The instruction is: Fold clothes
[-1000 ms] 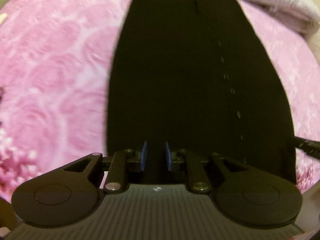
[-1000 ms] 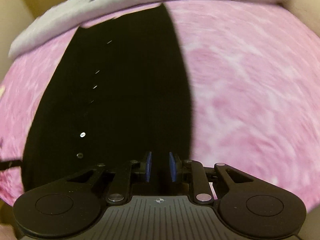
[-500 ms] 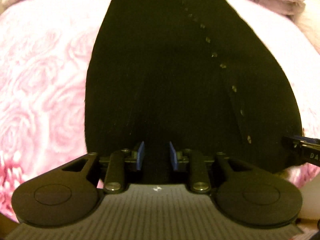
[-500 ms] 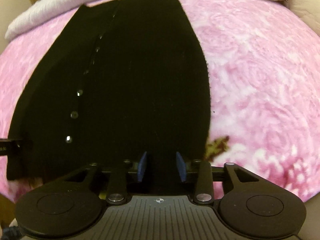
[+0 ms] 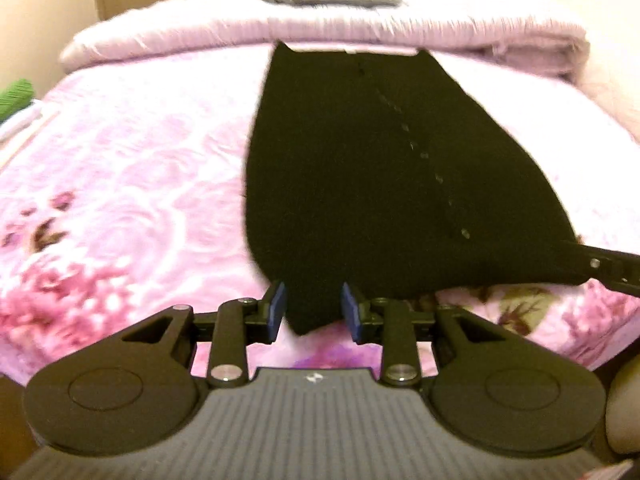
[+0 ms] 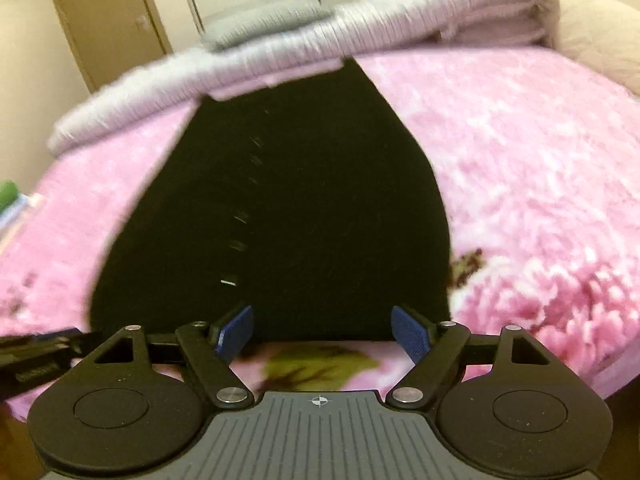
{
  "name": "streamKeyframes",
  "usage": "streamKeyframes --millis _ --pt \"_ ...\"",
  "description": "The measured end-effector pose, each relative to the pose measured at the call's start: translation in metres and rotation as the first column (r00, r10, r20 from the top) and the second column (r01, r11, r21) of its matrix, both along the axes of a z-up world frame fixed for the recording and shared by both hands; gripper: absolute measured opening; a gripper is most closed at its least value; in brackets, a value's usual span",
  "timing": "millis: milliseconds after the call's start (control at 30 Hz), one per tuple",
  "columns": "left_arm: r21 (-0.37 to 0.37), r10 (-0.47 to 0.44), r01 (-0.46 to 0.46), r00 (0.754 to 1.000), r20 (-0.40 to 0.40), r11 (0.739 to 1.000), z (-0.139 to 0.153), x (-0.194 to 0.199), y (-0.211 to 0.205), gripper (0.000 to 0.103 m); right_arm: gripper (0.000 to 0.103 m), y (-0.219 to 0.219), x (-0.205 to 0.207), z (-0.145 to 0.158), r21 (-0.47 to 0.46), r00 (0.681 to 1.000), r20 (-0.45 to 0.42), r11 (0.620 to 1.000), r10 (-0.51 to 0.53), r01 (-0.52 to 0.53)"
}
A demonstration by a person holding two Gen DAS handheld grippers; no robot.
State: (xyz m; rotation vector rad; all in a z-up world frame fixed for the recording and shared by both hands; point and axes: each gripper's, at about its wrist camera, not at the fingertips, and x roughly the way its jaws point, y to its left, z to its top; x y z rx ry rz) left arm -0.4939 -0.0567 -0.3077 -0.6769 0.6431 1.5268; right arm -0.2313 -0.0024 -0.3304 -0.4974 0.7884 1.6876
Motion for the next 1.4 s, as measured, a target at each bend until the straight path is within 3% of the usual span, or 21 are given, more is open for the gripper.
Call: streamKeyframes --millis 200,600,833,1400 --pt "0.061 -0.029 0.032 0.999 -0.04 0.998 0.031 0.015 -0.039 0.032 0.082 -0.058 -0.009 0.051 0.112 1.0 0.017 0.993 -0.022 0.02" --pt "0.145 -0.04 0.051 0.996 -0.078 0.988 0.05 0.029 -0.082 0.032 0.082 -0.124 -0.001 0.083 0.154 0.999 0.018 0.987 -0.042 0.039" --pt "0.189 -0.045 0.06 0.995 -0.087 0.98 0.06 0.033 -0.105 0.032 0.082 -0.146 -0.008 0.093 0.201 0.999 0.029 0.979 -0.018 0.012" --pt "0.213 -0.042 0.059 0.996 -0.082 0.975 0.065 0.029 -0.122 0.033 0.082 -0.162 -0.017 0.096 0.215 0.999 0.041 0.976 0.006 -0.015"
